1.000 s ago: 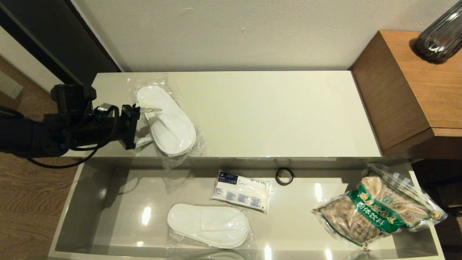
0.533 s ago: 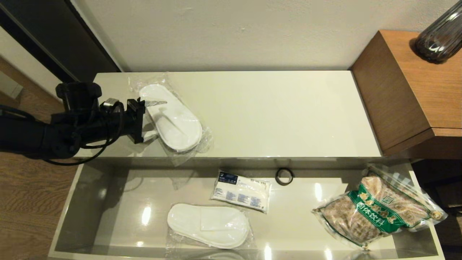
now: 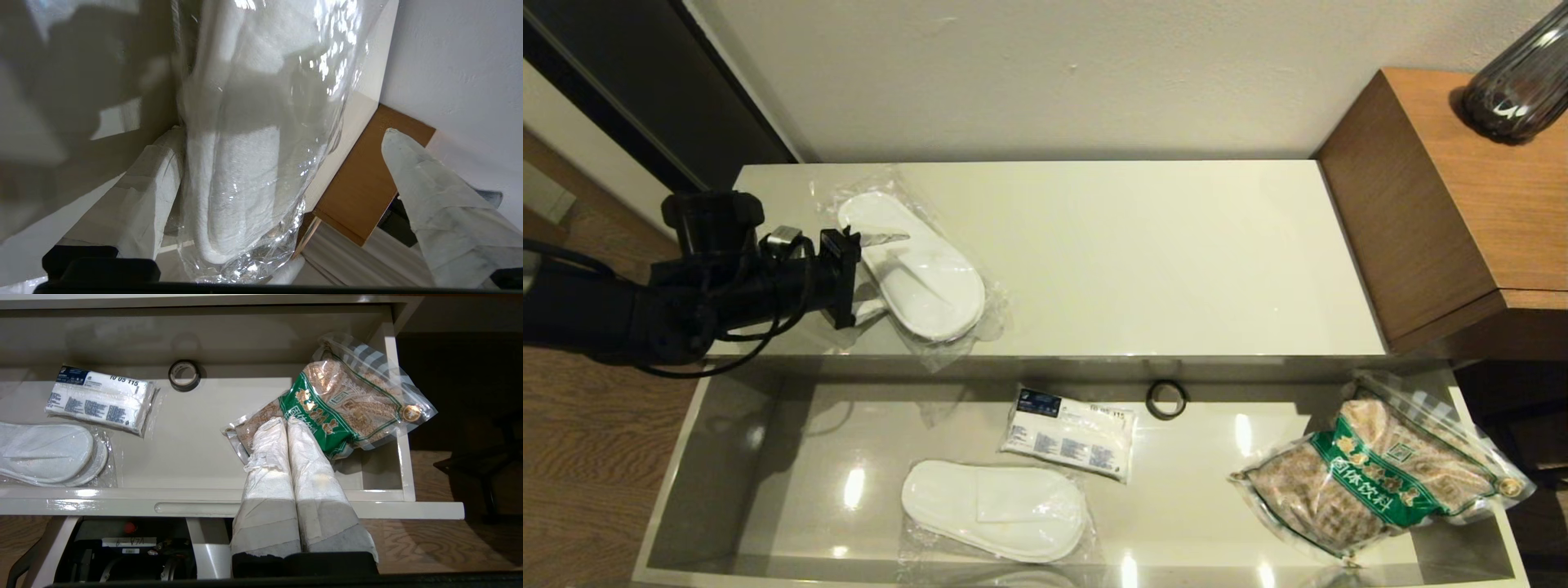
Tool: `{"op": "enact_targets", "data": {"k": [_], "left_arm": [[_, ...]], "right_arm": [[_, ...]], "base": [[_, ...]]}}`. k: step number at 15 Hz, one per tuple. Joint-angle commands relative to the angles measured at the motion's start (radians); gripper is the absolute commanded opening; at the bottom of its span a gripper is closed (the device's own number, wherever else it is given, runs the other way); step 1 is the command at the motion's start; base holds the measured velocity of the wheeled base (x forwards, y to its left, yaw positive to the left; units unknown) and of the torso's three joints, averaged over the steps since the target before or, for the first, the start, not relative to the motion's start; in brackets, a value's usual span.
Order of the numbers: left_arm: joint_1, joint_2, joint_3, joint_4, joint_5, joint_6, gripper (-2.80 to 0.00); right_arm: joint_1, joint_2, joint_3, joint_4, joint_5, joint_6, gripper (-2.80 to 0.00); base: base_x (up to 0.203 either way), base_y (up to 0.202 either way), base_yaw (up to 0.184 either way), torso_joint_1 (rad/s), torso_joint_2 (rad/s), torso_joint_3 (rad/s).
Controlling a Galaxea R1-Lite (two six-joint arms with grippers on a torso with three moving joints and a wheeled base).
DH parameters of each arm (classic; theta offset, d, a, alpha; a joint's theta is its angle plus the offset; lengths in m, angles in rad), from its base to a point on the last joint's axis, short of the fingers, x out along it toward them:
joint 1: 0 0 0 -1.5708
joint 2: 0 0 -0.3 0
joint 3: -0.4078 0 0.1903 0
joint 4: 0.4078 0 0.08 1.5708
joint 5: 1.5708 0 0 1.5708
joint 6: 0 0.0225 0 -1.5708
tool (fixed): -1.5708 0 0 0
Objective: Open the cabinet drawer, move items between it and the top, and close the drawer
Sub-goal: Pick up the disposable slippers on the table
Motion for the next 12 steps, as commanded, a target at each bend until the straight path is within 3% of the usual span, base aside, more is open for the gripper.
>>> {"op": "enact_targets", "data": {"k": [1,5,6,12], "left_arm": [[-0.01,0.0,0.007,-0.033,-0.003,0.0,0.0],[-0.036,0.019,0.034,-0.103,0.003,0.003,0.0],[-0.042,0.022,0.034,-0.102,0.019,0.004,-2.8],[-0.052,0.033,0.034,-0.103,0.02,0.007,-2.8]], "right_arm": [[0.0,0.001,0.0,0.001,0.0,0.0,-2.8],[0.0,0.001,0.0,0.001,0.0,0.0,-2.8],[0.0,0.001,0.0,0.001,0.0,0.001,-2.8],[0.0,0.001,0.0,0.001,0.0,0.0,-2.8]], "base": [[0.0,0.0,0.0,0.0,0.0,0.0],[0.0,0.0,0.0,0.0,0.0,0.0],[0.0,0.0,0.0,0.0,0.0,0.0],[0.0,0.0,0.0,0.0,0.0,0.0]]}}
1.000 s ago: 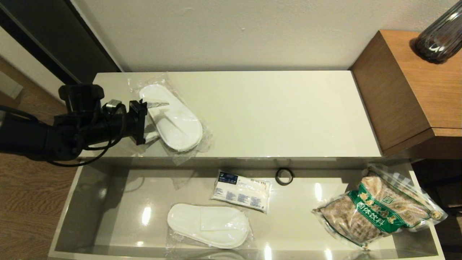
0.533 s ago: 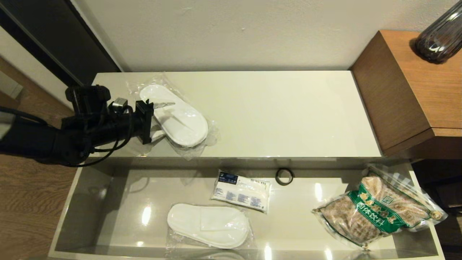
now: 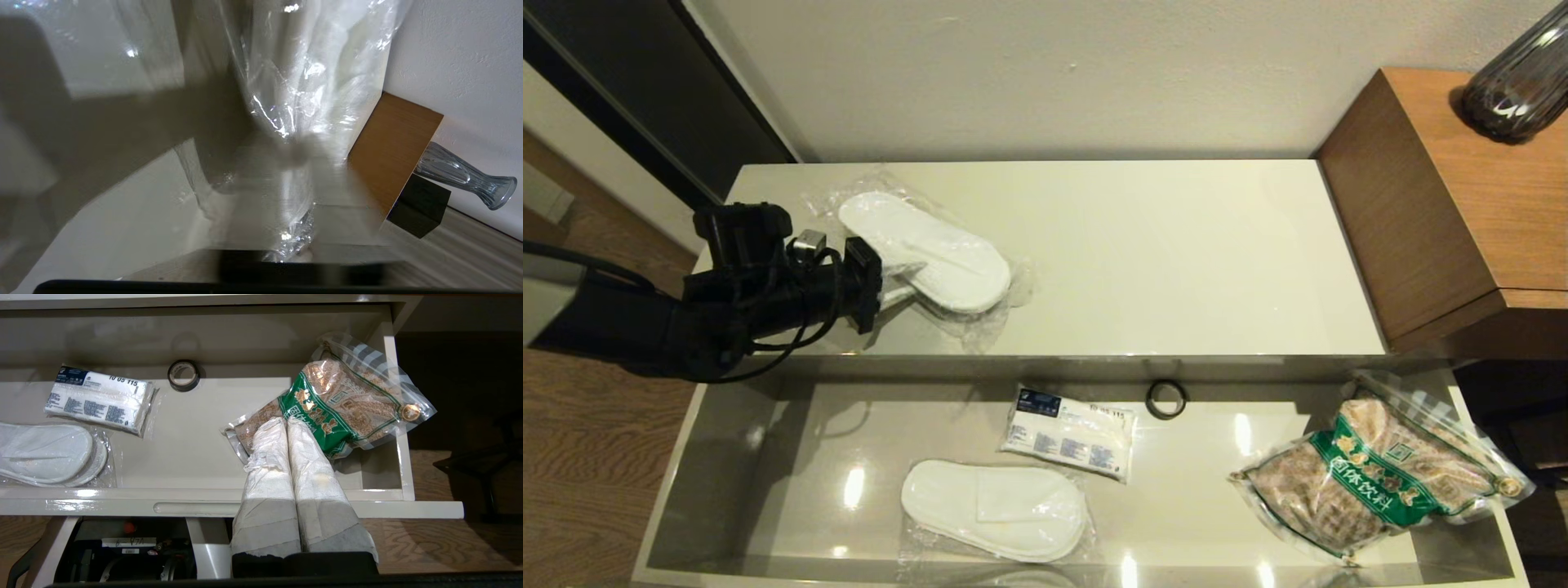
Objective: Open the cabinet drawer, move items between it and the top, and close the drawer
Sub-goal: Pick up the disposable slippers on the table, then put the disposable slippers in the drawer
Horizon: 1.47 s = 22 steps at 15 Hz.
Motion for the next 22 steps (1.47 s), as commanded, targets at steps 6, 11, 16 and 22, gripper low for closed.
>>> {"op": "enact_targets", "data": {"k": [6,11,16,22], "left_arm": [[0.0,-0.001,0.004,-0.004,-0.003,-0.01,-2.8],[0.014,-0.227,0.03,0.191,-0.068,0.023,-2.8],[0.03,-0.482,0.034,0.638,-0.086,0.155,-2.8],[0.022,-0.676,0.038,1.387,0.273,0.397,-2.8]], "right_arm": [[0.0,0.001,0.0,0.0,0.0,0.001,-2.8],[0.0,0.001,0.0,0.0,0.0,-0.001,-2.8],[0.0,0.001,0.0,0.0,0.0,0.001,-2.8],[0.0,0.001,0.0,0.0,0.0,0.001,-2.8]], "base": [[0.0,0.0,0.0,0.0,0.0,0.0],[0.0,0.0,0.0,0.0,0.0,0.0],[0.0,0.0,0.0,0.0,0.0,0.0],[0.0,0.0,0.0,0.0,0.0,0.0]]}}
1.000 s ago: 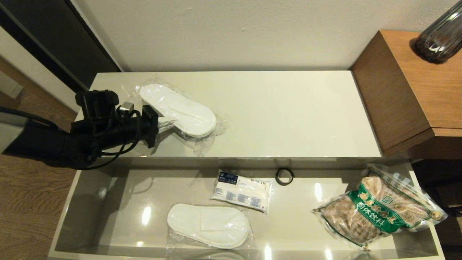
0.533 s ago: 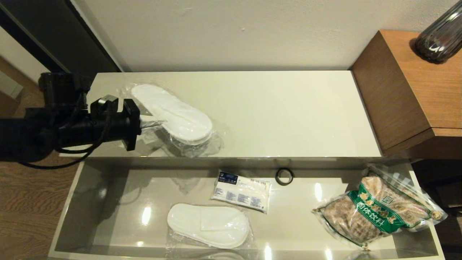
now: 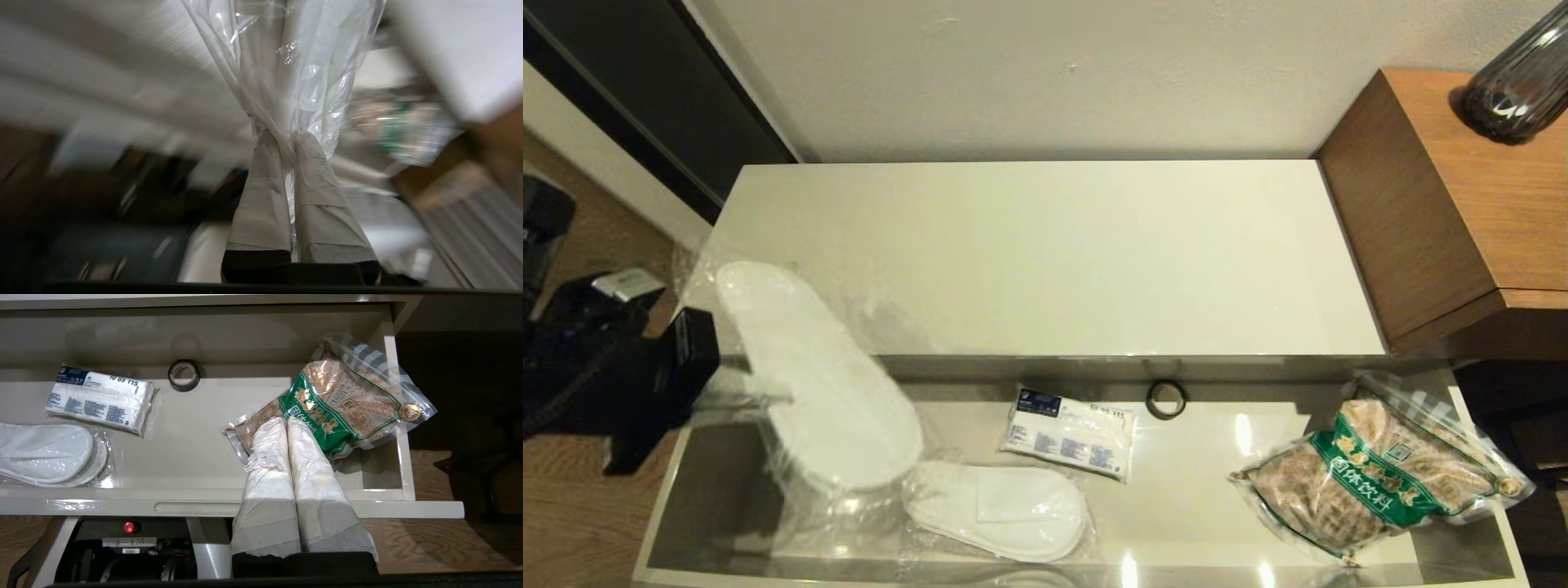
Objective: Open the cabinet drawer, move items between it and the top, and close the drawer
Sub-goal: Put the disposable slippers in the drawer
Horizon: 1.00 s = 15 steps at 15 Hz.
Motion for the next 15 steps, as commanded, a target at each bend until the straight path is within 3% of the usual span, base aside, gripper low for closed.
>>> {"op": "enact_targets", "data": {"k": [1,2,5,10,15], "left_arm": [[-0.004,-0.044,0.029,0.14,0.07,-0.007,-2.8],[-0.005,-0.041,0.034,0.146,0.073,-0.015,-2.8],[-0.035,0.021,0.08,0.172,0.091,-0.164,-2.8],[-0.045,0.164,0.054,0.166,0.094,-0.261,-2.8],[-0.044,0.243,0.048,0.161,0.098,-0.284,-2.8]], "right_arm": [[0.0,0.001,0.0,0.001,0.0,0.0,-2.8],[0.0,0.001,0.0,0.001,0.0,0.0,-2.8],[0.0,0.001,0.0,0.001,0.0,0.0,-2.8],[0.0,0.001,0.0,0.001,0.0,-0.001,-2.8],[0.0,0.001,0.0,0.001,0.0,-0.002,-2.8]], "base": [[0.0,0.0,0.0,0.0,0.0,0.0],[0.0,0.0,0.0,0.0,0.0,0.0],[0.0,0.0,0.0,0.0,0.0,0.0],[0.0,0.0,0.0,0.0,0.0,0.0],[0.0,0.0,0.0,0.0,0.0,0.0]]}}
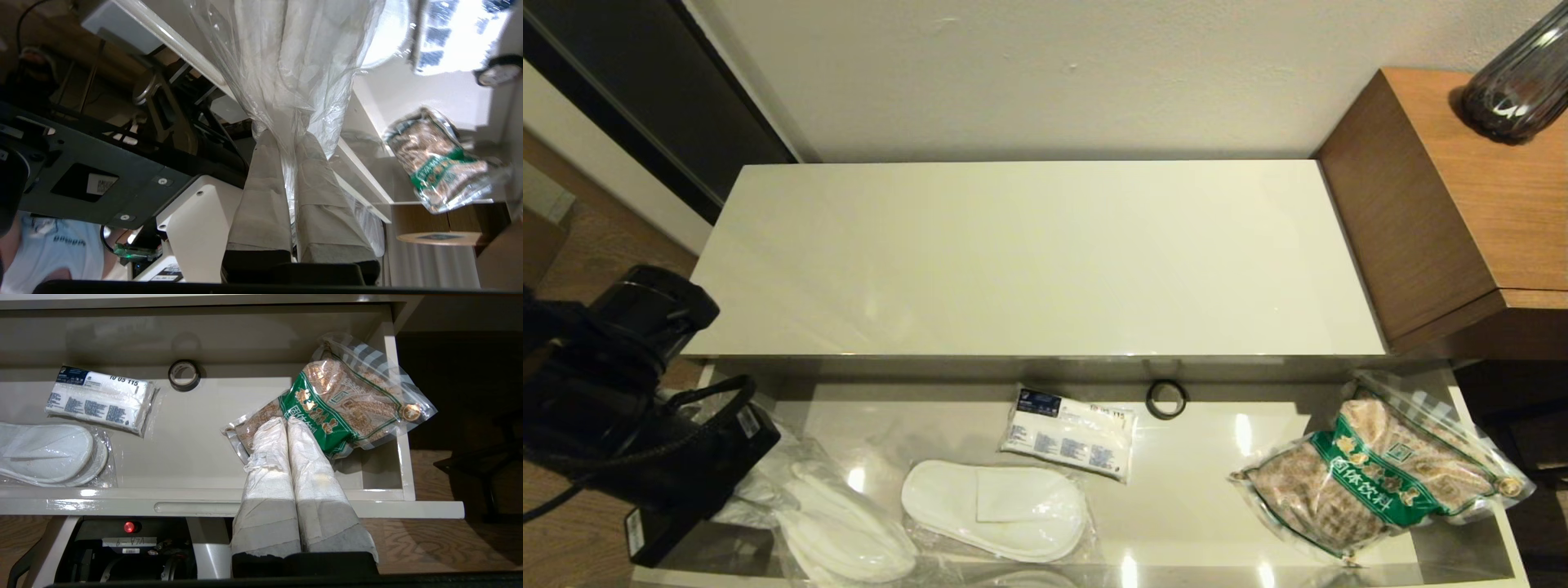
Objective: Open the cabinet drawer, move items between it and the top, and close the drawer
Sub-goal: Put the disposable slippers in the drawer
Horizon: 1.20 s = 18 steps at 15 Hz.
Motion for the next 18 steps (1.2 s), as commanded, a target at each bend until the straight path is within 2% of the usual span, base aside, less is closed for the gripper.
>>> {"op": "enact_targets", "data": {"k": [1,13,14,18], "left_arm": [[0.0,0.078,0.001,-0.006,-0.001,-0.008,-2.8],[0.002,0.202,-0.028,-0.12,-0.004,-0.01,-2.8],[0.002,0.202,-0.028,-0.12,-0.004,-0.01,0.0],[0.003,0.207,-0.034,-0.175,-0.007,-0.014,0.0]], "right_arm": [[0.0,0.001,0.0,0.0,0.0,0.0,-2.8],[0.0,0.001,0.0,0.0,0.0,0.0,-2.8],[0.0,0.001,0.0,0.0,0.0,0.0,-2.8],[0.0,0.001,0.0,0.0,0.0,0.0,-2.8]], "base": [[0.0,0.0,0.0,0.0,0.0,0.0],[0.0,0.0,0.0,0.0,0.0,0.0],[0.0,0.0,0.0,0.0,0.0,0.0],[0.0,0.0,0.0,0.0,0.0,0.0]]}}
